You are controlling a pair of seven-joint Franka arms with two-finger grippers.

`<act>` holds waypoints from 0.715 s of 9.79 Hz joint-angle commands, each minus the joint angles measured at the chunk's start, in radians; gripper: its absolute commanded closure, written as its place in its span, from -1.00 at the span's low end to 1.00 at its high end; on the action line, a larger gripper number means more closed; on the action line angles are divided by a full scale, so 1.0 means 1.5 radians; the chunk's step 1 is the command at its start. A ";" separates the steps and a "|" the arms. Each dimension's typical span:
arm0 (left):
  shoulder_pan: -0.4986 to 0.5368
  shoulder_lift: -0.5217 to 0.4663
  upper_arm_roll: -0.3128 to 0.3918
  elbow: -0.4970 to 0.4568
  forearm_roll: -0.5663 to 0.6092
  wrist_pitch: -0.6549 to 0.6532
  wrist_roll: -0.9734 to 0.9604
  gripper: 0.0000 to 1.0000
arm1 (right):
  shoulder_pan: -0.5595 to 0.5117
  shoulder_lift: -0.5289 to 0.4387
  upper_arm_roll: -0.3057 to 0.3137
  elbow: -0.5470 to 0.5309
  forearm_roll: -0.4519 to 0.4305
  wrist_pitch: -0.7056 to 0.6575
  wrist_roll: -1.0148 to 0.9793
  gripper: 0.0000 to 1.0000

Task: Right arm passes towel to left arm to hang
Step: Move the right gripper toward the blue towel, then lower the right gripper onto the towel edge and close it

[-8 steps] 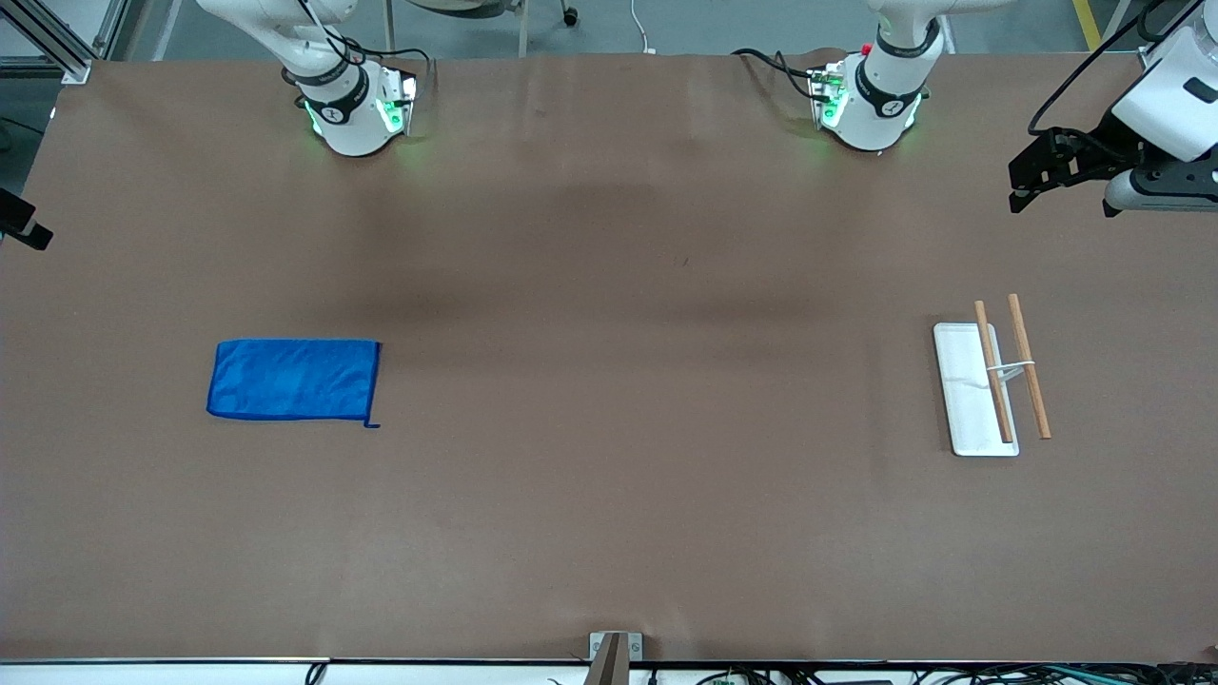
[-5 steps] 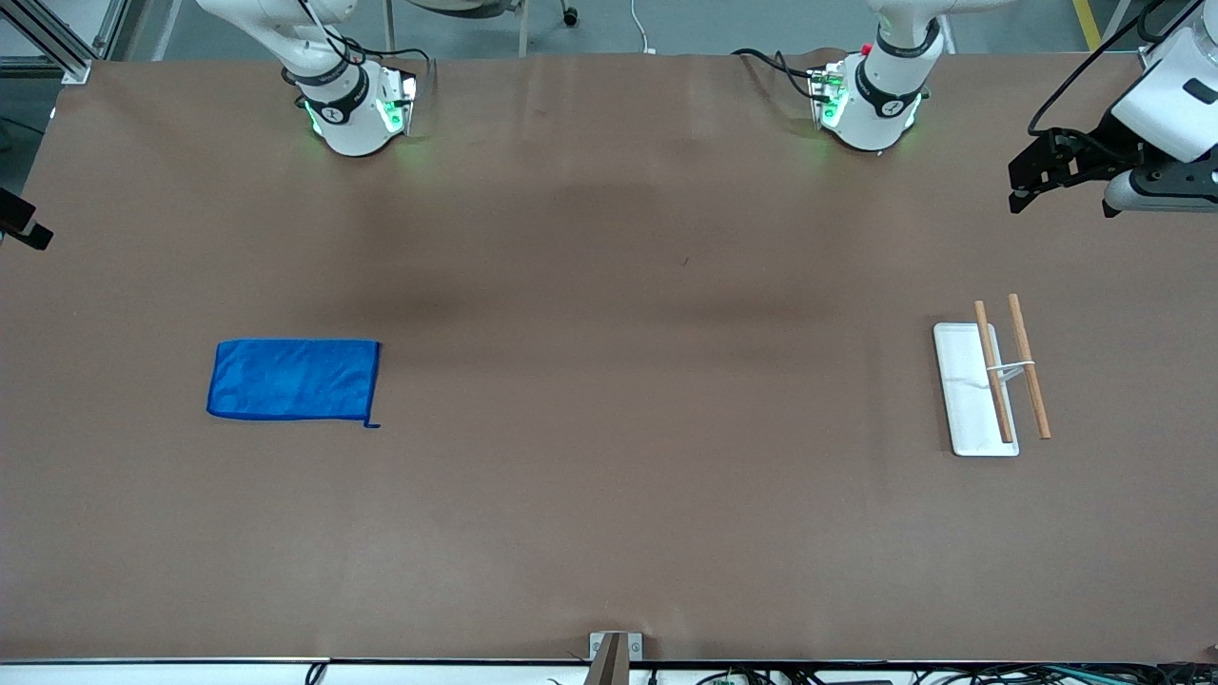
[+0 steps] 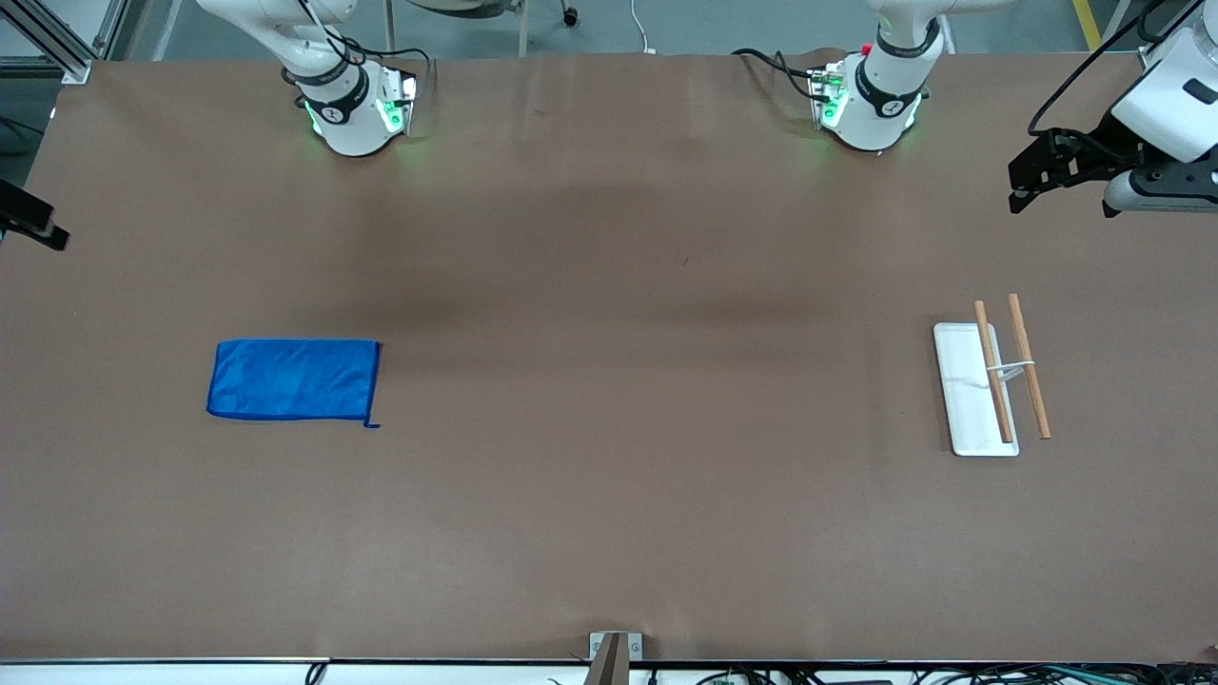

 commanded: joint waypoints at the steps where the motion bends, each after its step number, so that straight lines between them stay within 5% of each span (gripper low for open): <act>1: -0.001 0.015 -0.004 -0.001 -0.006 -0.009 0.006 -1.00 | 0.014 0.035 0.005 -0.106 0.004 0.104 -0.011 -1.00; 7: 0.000 0.017 -0.004 -0.001 -0.006 -0.009 0.006 -1.00 | 0.015 0.131 0.004 -0.471 -0.005 0.664 -0.026 -0.97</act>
